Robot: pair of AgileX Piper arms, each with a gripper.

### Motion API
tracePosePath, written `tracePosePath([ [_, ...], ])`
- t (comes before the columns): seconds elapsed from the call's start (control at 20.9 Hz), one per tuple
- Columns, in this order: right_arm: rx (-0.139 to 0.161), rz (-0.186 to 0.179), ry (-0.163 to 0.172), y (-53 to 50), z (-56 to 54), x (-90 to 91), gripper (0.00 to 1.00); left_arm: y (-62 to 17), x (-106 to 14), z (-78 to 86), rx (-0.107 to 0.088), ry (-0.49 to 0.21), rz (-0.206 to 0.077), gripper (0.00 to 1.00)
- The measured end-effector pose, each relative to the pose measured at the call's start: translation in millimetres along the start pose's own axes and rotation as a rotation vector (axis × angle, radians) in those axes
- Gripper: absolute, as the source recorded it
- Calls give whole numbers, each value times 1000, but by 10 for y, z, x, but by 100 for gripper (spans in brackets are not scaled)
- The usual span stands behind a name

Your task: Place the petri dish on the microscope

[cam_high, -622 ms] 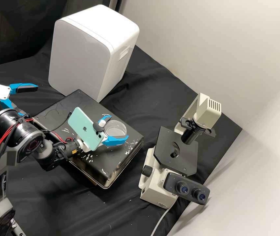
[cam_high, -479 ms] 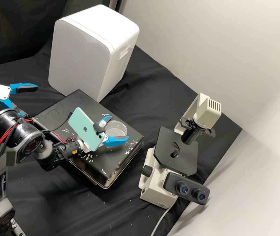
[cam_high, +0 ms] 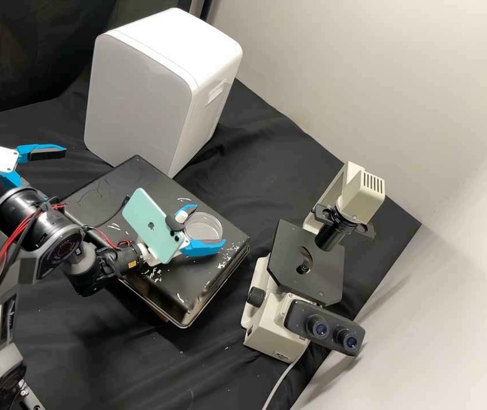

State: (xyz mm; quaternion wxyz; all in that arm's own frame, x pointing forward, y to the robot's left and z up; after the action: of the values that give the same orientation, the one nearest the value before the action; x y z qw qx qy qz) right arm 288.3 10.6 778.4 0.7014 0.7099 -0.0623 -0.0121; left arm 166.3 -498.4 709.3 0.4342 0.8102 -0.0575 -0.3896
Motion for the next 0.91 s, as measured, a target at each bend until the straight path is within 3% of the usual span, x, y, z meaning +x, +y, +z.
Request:
tracePosePath([
  [0.19,-1,12,-10,7,19,66,0,-9,3,-3,7,1,-5,100],
  [0.48,4,26,-19,18,16,107,0,-22,8,-14,0,10,-9,100],
  [0.53,-6,27,-19,19,14,109,100,-22,8,-14,0,10,-9,100],
  [0.91,-35,27,-19,17,9,111,100,-21,8,-16,-1,12,-8,100],
])
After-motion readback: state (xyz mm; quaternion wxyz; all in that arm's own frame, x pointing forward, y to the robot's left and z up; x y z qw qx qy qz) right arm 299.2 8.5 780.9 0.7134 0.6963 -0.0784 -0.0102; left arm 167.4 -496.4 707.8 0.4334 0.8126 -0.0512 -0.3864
